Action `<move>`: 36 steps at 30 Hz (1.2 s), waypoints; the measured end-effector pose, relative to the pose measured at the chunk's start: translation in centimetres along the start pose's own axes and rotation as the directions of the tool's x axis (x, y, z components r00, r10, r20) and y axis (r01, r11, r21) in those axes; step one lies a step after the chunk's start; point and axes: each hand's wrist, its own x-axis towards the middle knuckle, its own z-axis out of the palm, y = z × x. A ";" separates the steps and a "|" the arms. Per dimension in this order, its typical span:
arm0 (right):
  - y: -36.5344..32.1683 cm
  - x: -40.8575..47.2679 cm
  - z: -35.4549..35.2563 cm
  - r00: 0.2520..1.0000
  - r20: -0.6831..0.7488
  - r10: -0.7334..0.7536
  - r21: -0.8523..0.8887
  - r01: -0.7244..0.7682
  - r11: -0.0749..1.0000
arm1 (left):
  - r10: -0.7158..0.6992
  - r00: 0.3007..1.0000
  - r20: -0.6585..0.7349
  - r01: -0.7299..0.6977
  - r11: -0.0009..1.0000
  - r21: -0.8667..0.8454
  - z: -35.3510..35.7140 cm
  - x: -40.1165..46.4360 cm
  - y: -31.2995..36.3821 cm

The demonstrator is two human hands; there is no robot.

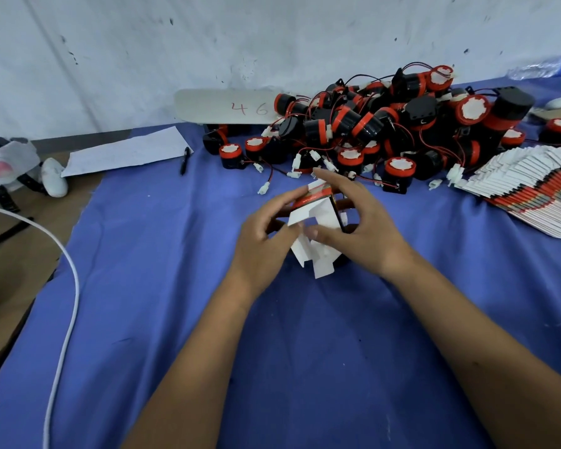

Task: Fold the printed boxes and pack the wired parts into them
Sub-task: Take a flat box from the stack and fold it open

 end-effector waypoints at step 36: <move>-0.9 -0.3 0.5 0.987 0.151 -0.057 0.097 0.043 0.994 | -0.294 0.953 0.077 0.291 0.809 -0.511 -1.4 0.3 0.1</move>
